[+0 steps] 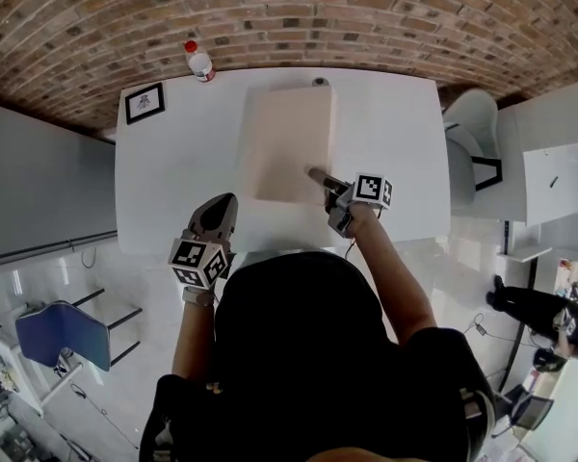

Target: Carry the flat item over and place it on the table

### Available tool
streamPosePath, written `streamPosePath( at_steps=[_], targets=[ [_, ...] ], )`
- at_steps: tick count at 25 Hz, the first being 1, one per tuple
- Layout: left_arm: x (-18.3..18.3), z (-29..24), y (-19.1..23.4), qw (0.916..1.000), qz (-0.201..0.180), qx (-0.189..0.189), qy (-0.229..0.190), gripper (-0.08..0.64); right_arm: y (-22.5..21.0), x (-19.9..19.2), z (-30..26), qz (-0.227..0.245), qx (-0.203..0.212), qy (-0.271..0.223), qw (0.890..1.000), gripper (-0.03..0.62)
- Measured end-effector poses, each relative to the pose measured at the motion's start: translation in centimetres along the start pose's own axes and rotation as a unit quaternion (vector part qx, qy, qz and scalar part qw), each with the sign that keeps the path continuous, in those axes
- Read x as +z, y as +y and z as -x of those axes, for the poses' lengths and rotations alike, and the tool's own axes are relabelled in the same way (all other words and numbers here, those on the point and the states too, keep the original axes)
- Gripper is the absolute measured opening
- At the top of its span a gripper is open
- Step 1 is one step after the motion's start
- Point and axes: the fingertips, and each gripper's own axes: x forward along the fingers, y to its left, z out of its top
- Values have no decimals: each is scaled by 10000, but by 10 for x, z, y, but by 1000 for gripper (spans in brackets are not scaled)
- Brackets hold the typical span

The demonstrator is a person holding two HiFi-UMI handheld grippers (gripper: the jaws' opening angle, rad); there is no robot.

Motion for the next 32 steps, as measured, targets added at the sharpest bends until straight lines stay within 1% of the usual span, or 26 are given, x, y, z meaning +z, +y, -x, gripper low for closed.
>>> streamPosePath(
  at_steps=[4, 10, 17, 24, 32],
  targets=[
    [6, -12, 21, 10000, 54, -61, 55, 5, 3, 8, -20, 161, -53, 83, 9998, 291],
    [13, -30, 42, 9997, 145, -188, 92, 5, 4, 25, -43, 303, -115, 74, 9994, 296],
    [16, -44, 61, 9993, 289, -210, 126, 5, -2, 56, -61, 445, -217, -195, 9986, 296],
    [8, -52, 71, 9985, 443, -262, 203, 5, -8, 80, -74, 634, -369, -493, 9961, 299],
    [2, -56, 75, 9974, 590, -305, 268, 5, -23, 97, -79, 862, -700, -882, 9899, 321]
  ],
)
